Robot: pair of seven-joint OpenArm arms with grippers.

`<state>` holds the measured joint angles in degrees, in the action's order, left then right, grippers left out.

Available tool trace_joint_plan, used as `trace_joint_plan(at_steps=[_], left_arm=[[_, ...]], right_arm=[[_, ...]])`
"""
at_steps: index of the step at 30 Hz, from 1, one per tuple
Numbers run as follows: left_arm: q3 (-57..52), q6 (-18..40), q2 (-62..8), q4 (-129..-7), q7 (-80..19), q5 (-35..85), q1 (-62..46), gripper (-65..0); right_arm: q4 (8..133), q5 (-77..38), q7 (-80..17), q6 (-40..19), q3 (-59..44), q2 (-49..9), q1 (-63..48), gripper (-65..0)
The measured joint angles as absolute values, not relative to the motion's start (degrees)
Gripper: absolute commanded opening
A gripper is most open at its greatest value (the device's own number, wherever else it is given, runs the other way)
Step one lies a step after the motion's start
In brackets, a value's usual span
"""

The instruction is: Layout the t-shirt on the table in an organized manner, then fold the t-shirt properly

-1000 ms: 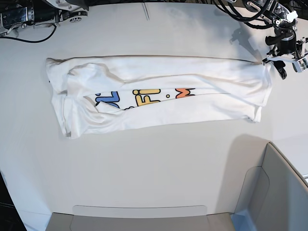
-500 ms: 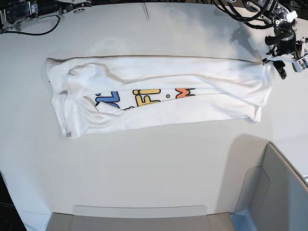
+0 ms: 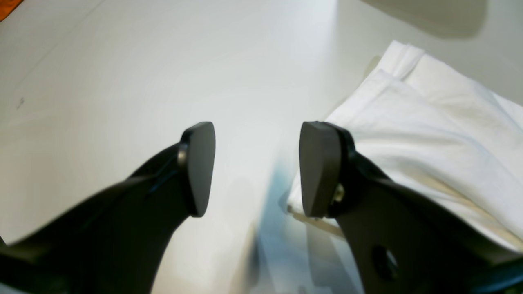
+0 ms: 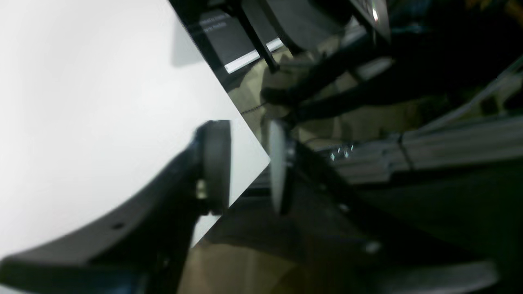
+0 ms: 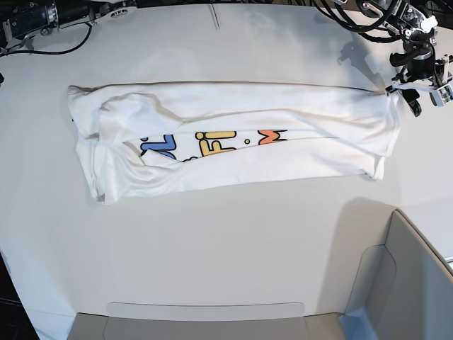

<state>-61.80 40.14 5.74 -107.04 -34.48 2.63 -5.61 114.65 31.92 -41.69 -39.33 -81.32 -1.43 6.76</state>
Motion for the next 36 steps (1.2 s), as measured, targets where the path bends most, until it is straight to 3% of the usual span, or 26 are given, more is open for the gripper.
trace_joint_plan(at_steps=[2, 13, 20, 31, 36], left_arm=[[-61.80, 40.12, 5.74, -107.04, -34.52, 2.61, -5.58, -33.2], [-61.80, 40.12, 5.76, -107.04, -34.50, 2.61, -5.56, -33.2], [-53.87, 40.42, 5.43, -110.61, -34.46, 2.48, -5.74, -33.2], [-41.58, 40.10, 5.58, -114.28, -34.30, 2.44, -5.89, -33.2], [-37.01, 40.12, 6.74, -114.26, -34.46, 2.44, -5.87, -33.2]], right_arm=[[114.65, 31.92, -41.76, -39.33, -81.58, -1.37, 7.09, -40.8], [114.65, 31.68, -41.58, -39.33, -80.55, -1.30, 12.21, -40.7], [114.65, 19.68, -42.06, -39.33, -80.07, -1.21, 13.17, -40.7], [114.72, 12.12, -42.15, -39.33, -70.59, 3.42, 12.34, -40.7], [114.89, 11.29, -42.06, -39.33, -61.14, 7.07, 9.85, -40.7]])
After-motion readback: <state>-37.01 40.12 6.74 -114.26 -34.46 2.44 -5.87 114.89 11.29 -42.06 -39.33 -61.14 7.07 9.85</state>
